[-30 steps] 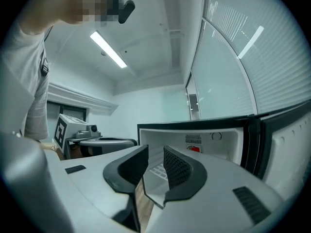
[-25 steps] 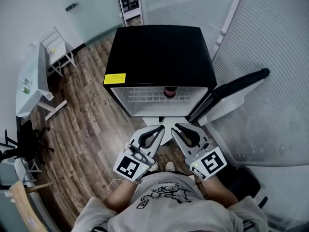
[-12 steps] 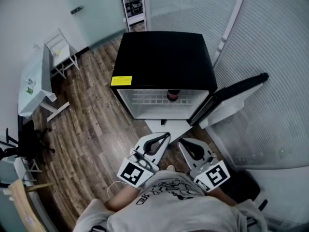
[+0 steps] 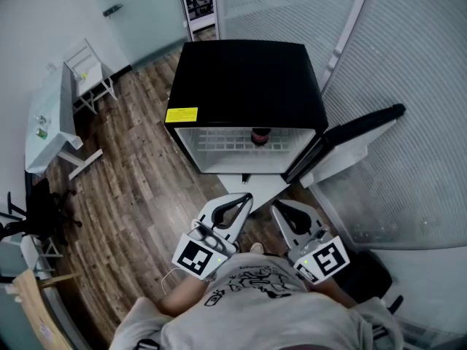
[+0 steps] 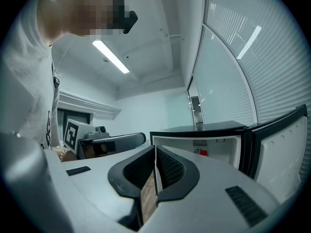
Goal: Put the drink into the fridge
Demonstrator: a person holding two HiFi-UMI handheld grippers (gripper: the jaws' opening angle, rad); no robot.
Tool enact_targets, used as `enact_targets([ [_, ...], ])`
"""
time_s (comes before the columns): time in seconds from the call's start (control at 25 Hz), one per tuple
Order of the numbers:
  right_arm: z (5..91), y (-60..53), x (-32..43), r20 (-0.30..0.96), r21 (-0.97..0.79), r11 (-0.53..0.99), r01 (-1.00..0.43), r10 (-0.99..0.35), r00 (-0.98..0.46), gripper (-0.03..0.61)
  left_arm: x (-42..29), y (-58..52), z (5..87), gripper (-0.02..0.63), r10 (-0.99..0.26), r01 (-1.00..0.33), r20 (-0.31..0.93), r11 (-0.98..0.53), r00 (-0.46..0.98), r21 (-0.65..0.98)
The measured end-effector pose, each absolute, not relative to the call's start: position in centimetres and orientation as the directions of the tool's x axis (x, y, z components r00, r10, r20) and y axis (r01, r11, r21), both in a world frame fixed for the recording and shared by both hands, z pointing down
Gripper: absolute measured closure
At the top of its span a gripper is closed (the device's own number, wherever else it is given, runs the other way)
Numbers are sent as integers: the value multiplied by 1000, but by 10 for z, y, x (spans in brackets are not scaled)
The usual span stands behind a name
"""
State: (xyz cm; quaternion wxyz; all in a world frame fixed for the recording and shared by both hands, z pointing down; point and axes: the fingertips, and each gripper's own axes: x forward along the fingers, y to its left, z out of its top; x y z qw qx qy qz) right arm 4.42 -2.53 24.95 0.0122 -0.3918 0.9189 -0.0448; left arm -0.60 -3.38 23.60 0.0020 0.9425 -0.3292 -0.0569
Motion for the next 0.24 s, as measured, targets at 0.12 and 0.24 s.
enact_targets([
  [0.12, 251, -24, 44, 19, -91, 690, -718, -720, -694, 537, -5, -31, 239, 612, -617, -615, -102, -787, 781, 51],
  [0.24, 248, -24, 43, 8, -90, 691, -717, -720, -694, 537, -5, -31, 241, 612, -613, -609, -98, -790, 784, 66],
])
